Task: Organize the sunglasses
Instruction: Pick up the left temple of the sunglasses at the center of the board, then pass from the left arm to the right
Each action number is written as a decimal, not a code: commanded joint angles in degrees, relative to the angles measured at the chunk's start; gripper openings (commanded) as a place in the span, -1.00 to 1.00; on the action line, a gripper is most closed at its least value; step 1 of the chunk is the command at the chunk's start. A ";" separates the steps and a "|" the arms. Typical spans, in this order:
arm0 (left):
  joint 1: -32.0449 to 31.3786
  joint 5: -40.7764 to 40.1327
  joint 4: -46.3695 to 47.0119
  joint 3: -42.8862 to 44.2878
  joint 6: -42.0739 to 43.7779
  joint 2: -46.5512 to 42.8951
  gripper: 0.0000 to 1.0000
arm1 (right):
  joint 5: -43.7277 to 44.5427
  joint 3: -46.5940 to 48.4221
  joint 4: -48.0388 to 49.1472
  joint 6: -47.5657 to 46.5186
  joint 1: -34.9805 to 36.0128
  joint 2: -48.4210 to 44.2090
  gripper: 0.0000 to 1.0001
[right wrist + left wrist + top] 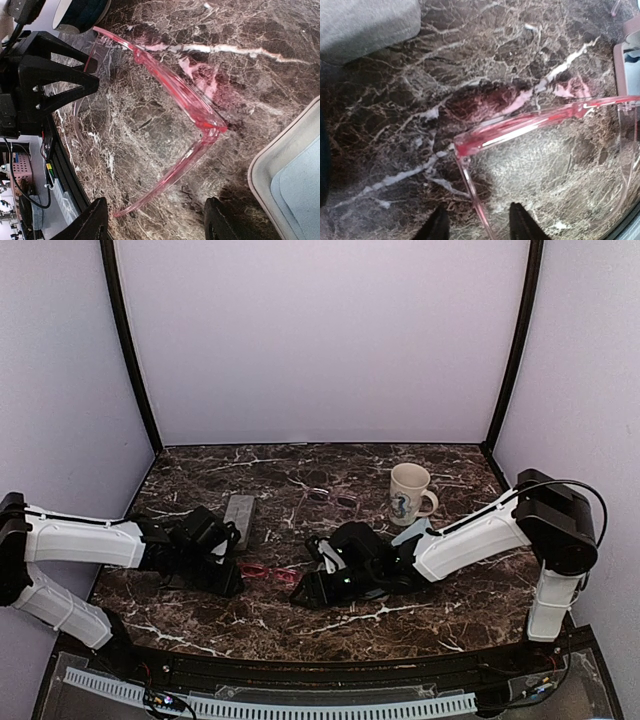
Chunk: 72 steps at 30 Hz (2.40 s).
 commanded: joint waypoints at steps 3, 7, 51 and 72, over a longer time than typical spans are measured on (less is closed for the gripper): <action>0.19 2.15 1.66 2.05 1.00 3.10 -0.32 | -0.92 1.87 1.21 -0.10 0.44 0.87 0.32; 0.19 1.41 0.81 2.29 0.42 2.87 -0.45 | -0.49 1.88 0.46 -0.62 0.44 0.33 0.32; -0.30 18.99 -22.32 23.48 12.80 15.23 -1.00 | 27.77 7.07 -27.48 -55.02 17.58 -19.00 0.48; -2.74 23.71 -23.32 25.72 13.60 16.88 -1.00 | 39.09 17.80 -34.97 -62.87 25.16 -8.23 0.37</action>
